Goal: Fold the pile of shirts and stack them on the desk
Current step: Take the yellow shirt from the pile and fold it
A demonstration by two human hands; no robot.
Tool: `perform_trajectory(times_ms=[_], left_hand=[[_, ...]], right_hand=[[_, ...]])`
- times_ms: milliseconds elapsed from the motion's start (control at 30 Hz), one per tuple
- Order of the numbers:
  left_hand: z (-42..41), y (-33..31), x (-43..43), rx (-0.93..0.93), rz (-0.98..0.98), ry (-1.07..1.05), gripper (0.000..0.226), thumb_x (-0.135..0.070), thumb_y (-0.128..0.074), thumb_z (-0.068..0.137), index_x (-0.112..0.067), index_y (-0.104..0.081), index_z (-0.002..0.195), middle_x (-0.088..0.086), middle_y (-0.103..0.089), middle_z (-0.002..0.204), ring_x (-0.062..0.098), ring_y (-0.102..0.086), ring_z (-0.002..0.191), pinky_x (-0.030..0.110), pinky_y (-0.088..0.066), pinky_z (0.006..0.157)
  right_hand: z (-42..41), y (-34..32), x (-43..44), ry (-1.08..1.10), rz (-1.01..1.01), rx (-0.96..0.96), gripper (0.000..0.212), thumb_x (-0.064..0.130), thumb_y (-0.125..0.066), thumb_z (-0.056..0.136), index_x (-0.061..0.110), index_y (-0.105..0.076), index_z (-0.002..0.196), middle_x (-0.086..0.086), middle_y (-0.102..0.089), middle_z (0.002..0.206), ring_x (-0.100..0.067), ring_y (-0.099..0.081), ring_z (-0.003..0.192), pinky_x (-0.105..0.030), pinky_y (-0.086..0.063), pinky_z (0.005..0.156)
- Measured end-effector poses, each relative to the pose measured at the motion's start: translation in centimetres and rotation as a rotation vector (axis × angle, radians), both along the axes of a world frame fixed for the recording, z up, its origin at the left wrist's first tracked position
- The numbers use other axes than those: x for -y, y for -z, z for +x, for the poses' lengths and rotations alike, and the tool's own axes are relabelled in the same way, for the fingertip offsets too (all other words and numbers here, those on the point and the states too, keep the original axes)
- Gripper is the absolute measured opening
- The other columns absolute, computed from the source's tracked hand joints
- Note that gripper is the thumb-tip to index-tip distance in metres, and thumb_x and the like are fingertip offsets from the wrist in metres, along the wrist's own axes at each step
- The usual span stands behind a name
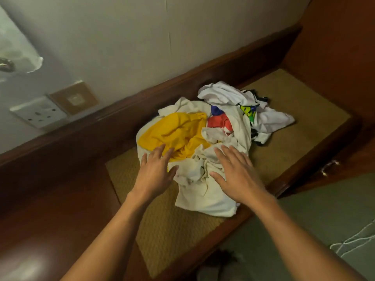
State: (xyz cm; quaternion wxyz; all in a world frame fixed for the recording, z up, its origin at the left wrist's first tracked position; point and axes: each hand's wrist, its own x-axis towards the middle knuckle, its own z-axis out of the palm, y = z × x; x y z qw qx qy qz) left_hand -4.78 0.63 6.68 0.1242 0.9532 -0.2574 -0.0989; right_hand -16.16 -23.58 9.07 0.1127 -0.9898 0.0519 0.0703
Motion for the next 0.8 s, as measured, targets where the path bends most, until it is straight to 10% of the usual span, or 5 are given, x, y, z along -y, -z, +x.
perform_trajectory(times_ms=[367,500,633,800], left_hand=[[12.1,6.3,4.7,-0.096,0.066,-0.266,0.069,-0.025,-0.065,0.092,-0.022,-0.035,0.154,0.011,-0.039,0.156,0.036,-0.040,0.140,0.057,-0.032,0.113],[11.4,7.7,4.6,-0.131,0.014,-0.291,0.019,-0.003,-0.055,0.084,-0.011,-0.062,0.100,0.018,-0.065,0.107,0.041,-0.061,0.100,0.048,-0.048,0.087],[9.6,5.5,3.1,-0.102,-0.139,-0.335,0.014,-0.007,-0.057,0.086,-0.019,-0.056,0.078,0.007,-0.064,0.079,0.030,-0.061,0.076,0.035,-0.041,0.063],[7.0,0.3,-0.5,-0.035,-0.401,-0.464,0.016,-0.005,-0.062,0.093,-0.019,-0.069,0.097,-0.007,-0.066,0.086,0.004,-0.060,0.077,0.022,-0.044,0.062]], right_hand=[[18.8,9.7,5.0,-0.148,0.076,-0.013,0.068,0.050,-0.048,0.101,0.026,-0.023,0.159,-0.007,-0.024,0.165,-0.032,-0.021,0.151,-0.055,-0.030,0.116],[23.0,12.4,4.5,-0.132,0.153,-0.013,0.070,0.039,-0.058,0.100,0.021,-0.025,0.159,-0.012,-0.032,0.158,-0.036,-0.030,0.145,-0.052,-0.032,0.114],[23.1,13.0,4.1,-0.023,0.173,0.160,0.024,0.032,-0.063,0.097,0.015,-0.068,0.114,-0.010,-0.061,0.114,-0.033,-0.054,0.110,-0.046,-0.039,0.090],[21.4,8.6,3.2,-0.017,0.494,0.445,0.013,0.025,-0.064,0.096,0.013,-0.070,0.097,-0.004,-0.065,0.099,-0.025,-0.055,0.097,-0.039,-0.042,0.084]])
